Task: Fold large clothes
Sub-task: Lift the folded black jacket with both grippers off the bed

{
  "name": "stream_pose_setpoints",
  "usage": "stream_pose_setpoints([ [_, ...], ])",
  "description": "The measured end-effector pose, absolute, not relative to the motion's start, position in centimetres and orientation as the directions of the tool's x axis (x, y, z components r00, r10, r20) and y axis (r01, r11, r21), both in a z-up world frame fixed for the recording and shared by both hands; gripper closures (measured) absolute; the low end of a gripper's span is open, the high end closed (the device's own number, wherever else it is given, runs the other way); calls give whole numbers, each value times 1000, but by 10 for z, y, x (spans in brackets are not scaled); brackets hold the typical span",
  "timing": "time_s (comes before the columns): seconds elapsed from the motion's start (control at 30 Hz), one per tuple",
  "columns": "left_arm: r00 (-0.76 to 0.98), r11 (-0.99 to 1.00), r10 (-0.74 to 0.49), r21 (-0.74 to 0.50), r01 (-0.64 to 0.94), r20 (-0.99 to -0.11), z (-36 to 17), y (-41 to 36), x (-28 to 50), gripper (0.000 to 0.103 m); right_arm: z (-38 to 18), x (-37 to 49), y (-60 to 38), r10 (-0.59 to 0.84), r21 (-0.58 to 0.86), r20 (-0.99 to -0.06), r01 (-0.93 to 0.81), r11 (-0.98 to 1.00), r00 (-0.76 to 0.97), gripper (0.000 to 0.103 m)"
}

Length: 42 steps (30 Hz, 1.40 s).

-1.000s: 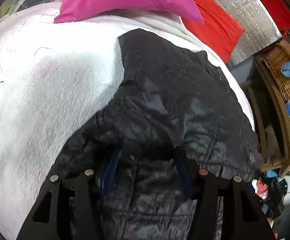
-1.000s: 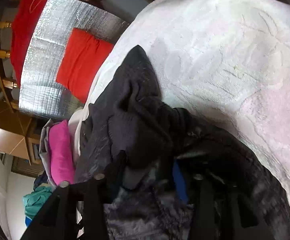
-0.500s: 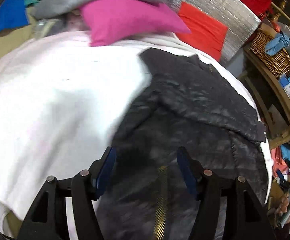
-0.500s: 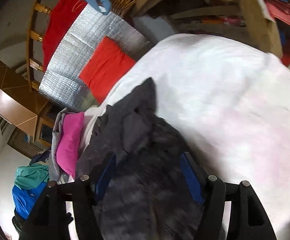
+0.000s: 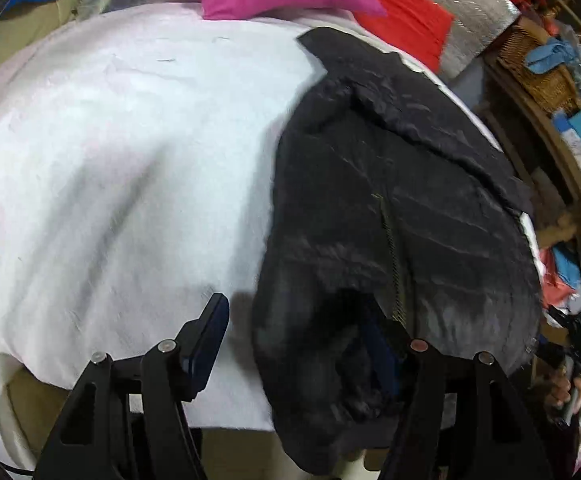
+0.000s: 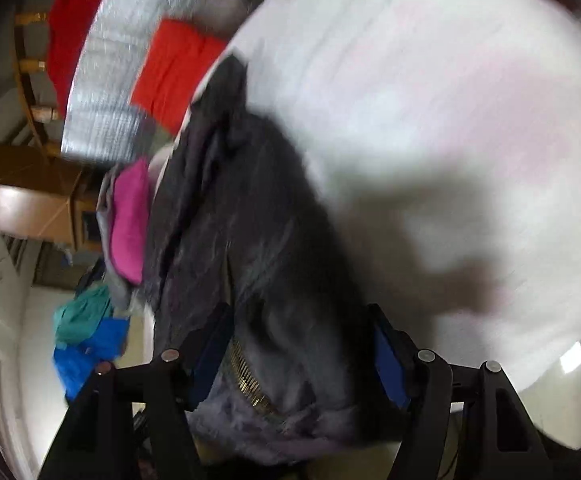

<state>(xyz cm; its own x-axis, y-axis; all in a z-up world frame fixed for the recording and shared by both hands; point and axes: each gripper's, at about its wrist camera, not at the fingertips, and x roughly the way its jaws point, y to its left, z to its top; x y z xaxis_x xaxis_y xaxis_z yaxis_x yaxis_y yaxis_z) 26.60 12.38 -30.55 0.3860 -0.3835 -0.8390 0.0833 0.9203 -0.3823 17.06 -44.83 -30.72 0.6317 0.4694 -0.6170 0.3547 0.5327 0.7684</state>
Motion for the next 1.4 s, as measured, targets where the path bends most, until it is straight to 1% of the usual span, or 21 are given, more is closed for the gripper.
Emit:
stream_pose_setpoints([
  [0.07,390,908,-416,-402,122,-822,-304,118,257,36,-297,170,-431,504,775,-593,274,570,628,33],
  [0.13,391,912,-409,-380,153,-824,-303,113,250,36,-289,166,-420,523,775,-572,209,596,632,33],
  [0.23,403,925,-381,-338,175,-832,-304,106,244,36,-289,169,-413,500,731,-615,204,651,609,33],
  [0.3,394,918,-397,-365,158,-829,-306,109,241,36,-301,171,-415,505,722,-648,247,646,571,33],
  [0.4,326,908,-418,-401,119,-848,-320,109,233,36,-302,171,-408,486,672,-691,228,705,536,33],
  [0.57,321,918,-395,-359,167,-861,-322,95,214,36,-290,169,-395,483,645,-685,146,750,545,33],
  [0.67,334,926,-373,-324,194,-866,-320,86,212,37,-290,170,-391,446,603,-710,143,785,545,34],
  [0.73,348,924,-380,-332,191,-857,-316,84,213,47,-297,171,-388,413,561,-746,160,812,523,34],
  [0.87,370,914,-403,-352,201,-837,-309,83,216,51,-300,176,-386,402,547,-757,164,821,515,34],
  [0.9,368,914,-402,-349,204,-838,-309,82,216,52,-298,176,-385,403,550,-753,162,819,520,39],
  [0.93,367,914,-403,-351,203,-838,-309,82,216,52,-294,175,-384,413,561,-740,148,815,531,56],
  [0.97,368,910,-414,-365,198,-833,-310,84,220,52,-288,176,-381,428,580,-717,132,804,550,62],
  [1.0,379,897,-441,-395,197,-813,-309,86,223,55,-275,173,-383,481,646,-639,78,760,601,72],
  [1.03,396,880,-475,-429,205,-786,-303,88,223,57,-266,170,-385,515,687,-580,39,726,631,74],
  [1.07,418,858,-514,-464,223,-749,-296,92,222,57,-253,166,-389,560,743,-477,-29,669,677,74],
  [1.1,435,842,-539,-484,240,-721,-290,93,221,57,-247,165,-393,581,771,-417,-67,633,699,74],
  [1.17,443,816,-577,-508,276,-687,-283,92,219,57,-250,169,-399,613,811,-380,-69,582,693,74],
  [1.27,405,833,-552,-465,299,-729,-291,79,218,56,-271,177,-403,646,845,-421,15,535,637,72],
  [1.3,394,850,-525,-439,291,-755,-297,77,218,55,-279,180,-400,633,819,-484,57,571,604,71],
  [1.37,365,853,-521,-448,269,-772,-305,77,220,51,-288,181,-399,587,768,-564,109,631,580,66],
  [1.4,358,850,-525,-458,259,-772,-307,78,219,47,-292,180,-400,584,761,-579,120,637,569,56],
])
